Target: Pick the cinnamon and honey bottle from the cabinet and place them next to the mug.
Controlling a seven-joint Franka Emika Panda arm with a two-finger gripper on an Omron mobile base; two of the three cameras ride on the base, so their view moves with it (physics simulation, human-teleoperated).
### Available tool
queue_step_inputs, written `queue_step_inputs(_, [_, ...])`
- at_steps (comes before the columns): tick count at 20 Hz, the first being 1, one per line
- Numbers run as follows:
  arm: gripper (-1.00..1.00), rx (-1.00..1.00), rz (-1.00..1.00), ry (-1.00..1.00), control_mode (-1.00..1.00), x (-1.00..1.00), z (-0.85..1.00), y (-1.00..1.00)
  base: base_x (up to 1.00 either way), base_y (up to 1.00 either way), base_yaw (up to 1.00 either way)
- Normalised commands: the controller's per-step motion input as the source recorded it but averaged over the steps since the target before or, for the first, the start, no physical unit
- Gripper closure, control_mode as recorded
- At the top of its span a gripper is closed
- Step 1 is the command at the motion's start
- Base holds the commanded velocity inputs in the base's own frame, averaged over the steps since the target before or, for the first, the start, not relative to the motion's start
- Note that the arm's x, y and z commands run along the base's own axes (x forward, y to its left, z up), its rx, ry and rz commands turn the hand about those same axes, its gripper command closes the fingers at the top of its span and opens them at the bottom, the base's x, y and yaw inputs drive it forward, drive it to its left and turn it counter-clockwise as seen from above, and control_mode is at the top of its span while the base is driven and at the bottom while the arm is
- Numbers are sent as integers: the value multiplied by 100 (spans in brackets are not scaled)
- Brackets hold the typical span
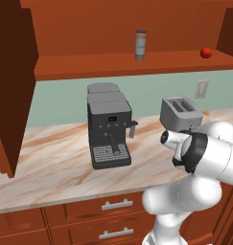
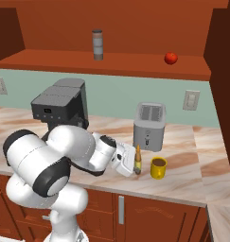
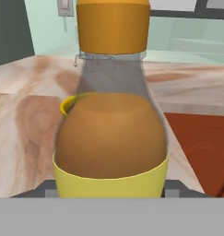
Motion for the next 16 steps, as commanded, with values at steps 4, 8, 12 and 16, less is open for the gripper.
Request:
queue_step_inputs(4, [100, 0, -1, 0, -100, 0, -1, 0, 0, 0, 0])
queue_step_inputs(8, [100, 0, 0, 0, -100, 0, 0, 0, 0, 0, 0])
queue_step_inputs(12, [-100, 0, 0, 0, -100, 0, 0, 0, 0, 0, 0])
queue_step_inputs(16, [-100, 0, 0, 0, -100, 0, 0, 0, 0, 0, 0])
